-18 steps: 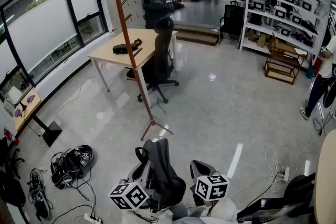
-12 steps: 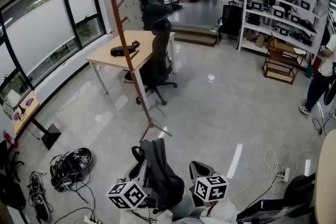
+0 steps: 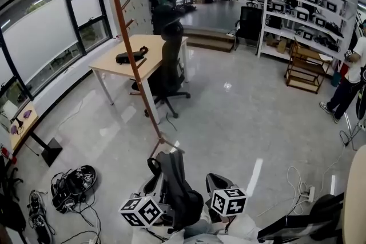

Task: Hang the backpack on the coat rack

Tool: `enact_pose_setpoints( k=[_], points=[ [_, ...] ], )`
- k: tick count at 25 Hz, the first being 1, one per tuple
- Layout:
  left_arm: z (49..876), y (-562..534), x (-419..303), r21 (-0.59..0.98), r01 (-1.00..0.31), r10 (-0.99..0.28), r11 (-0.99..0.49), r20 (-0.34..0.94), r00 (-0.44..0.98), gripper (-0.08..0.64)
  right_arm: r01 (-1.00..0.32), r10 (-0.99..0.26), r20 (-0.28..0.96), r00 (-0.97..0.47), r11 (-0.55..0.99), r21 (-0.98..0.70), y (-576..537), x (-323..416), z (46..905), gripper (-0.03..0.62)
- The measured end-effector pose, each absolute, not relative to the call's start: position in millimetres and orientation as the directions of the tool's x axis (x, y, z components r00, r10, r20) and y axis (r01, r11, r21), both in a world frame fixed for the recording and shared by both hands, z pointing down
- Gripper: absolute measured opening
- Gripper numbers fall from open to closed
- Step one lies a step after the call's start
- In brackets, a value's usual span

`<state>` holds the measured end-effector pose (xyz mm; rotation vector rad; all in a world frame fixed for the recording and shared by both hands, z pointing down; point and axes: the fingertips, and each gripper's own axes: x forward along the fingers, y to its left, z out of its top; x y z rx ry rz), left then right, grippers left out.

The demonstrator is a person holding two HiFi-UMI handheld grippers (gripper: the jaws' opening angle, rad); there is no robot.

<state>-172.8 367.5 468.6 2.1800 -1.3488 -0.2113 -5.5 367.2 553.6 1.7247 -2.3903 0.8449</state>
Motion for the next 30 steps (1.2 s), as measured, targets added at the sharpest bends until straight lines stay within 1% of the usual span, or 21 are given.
enact_pose_setpoints(
  k=[7,16,30],
  points=[
    [484,329,-155,0.570,-0.750,-0.842,-0.336,0.175,0.511,0.015,-0.889,-0.836,0.394,-0.383,0.217,-0.404,322,-6,564,0.012],
    [485,266,-129,0.584,-0.728,-0.816,-0.358,0.183,0.548,0.015,-0.889,-0.837,0.381,-0.392,0.239,-0.390,247,-1,550,0.012],
    [482,173,-105,0.578,-0.700,-0.778,-0.419,0.169,0.605,0.015,-0.879,-0.842,0.385,-0.378,0.196,-0.434,160,12,551,0.012]
  ],
)
